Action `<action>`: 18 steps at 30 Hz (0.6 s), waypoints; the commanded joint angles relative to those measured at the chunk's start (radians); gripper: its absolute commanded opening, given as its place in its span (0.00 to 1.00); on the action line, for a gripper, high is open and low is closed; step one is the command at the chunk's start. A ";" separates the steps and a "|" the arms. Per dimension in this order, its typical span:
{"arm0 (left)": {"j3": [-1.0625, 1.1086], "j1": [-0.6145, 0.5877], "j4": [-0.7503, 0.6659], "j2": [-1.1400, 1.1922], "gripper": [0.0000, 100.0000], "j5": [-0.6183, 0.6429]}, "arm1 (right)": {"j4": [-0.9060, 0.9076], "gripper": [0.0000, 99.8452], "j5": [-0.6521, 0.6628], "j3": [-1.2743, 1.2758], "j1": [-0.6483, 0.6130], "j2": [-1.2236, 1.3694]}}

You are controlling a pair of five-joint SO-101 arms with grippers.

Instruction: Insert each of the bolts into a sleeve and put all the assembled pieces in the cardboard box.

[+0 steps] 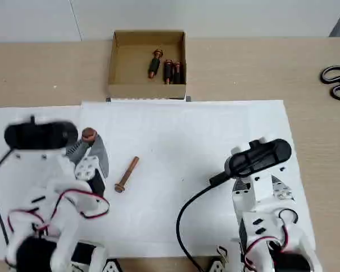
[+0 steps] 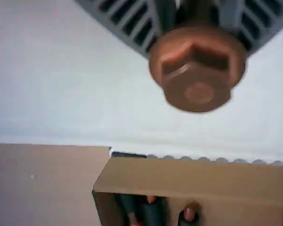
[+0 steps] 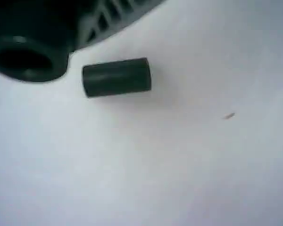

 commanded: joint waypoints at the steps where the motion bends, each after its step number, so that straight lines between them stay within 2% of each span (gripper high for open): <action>1: 0.117 0.006 -0.094 -0.164 0.01 0.002 | -0.094 0.00 0.002 0.063 -0.067 -0.068; 8: 0.314 0.009 -0.138 -0.379 0.01 0.003 | -0.203 0.00 0.003 0.285 -0.308 -0.240; 13: 0.363 0.009 -0.149 -0.382 0.01 0.005 | -0.229 0.00 -0.092 0.324 -0.423 -0.223; 18: 0.475 0.015 -0.270 -0.382 0.01 0.003 | -0.289 0.00 -0.124 0.388 -0.519 -0.228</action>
